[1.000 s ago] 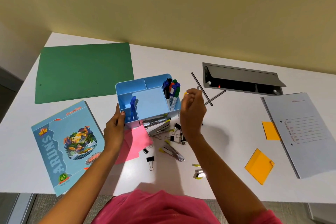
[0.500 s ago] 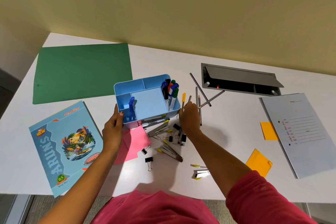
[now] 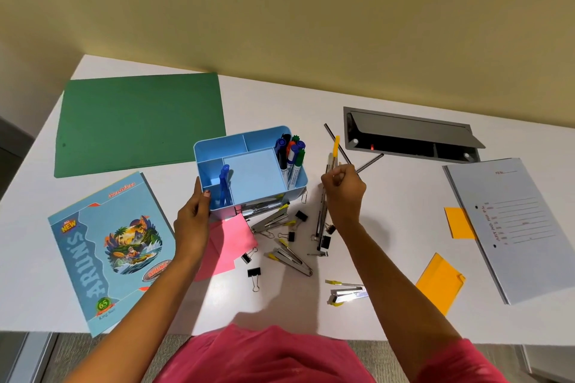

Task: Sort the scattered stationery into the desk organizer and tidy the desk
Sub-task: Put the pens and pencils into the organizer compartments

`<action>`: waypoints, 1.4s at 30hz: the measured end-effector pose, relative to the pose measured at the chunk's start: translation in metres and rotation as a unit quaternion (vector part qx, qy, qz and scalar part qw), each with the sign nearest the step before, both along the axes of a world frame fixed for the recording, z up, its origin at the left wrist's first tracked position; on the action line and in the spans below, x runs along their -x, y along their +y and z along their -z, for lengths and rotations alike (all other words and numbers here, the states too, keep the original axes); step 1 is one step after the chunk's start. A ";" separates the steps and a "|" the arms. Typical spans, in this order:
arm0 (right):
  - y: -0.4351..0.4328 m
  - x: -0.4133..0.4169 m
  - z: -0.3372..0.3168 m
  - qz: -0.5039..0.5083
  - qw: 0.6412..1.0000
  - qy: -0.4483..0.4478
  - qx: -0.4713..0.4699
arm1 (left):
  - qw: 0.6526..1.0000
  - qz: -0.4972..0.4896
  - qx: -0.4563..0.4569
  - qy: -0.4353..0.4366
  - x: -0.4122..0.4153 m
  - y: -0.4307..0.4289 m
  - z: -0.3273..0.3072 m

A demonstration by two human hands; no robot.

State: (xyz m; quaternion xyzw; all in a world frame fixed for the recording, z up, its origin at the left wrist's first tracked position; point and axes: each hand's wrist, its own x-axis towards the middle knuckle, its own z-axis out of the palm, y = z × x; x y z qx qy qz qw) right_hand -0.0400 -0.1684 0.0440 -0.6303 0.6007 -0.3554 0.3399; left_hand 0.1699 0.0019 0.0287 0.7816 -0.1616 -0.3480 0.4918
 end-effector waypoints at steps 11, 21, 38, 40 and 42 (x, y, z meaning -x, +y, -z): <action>0.065 -0.068 -0.071 -0.094 0.971 -0.028 0.219 | 1.000 0.000 -0.009 -0.008 -0.001 0.000 0.002; 0.094 -0.112 -0.042 -0.271 0.940 0.063 0.199 | 0.999 0.016 -0.008 -0.035 0.001 0.000 -0.005; 0.095 -0.120 -0.032 -0.325 0.919 0.153 0.160 | 0.999 0.021 -0.001 -0.038 0.001 0.000 -0.006; 0.094 -0.121 -0.032 -0.326 0.920 0.172 0.133 | 0.999 0.016 0.000 -0.031 0.000 0.000 -0.005; 0.093 -0.122 -0.034 -0.316 0.925 0.183 0.108 | 0.999 0.016 -0.001 -0.028 0.000 0.000 -0.005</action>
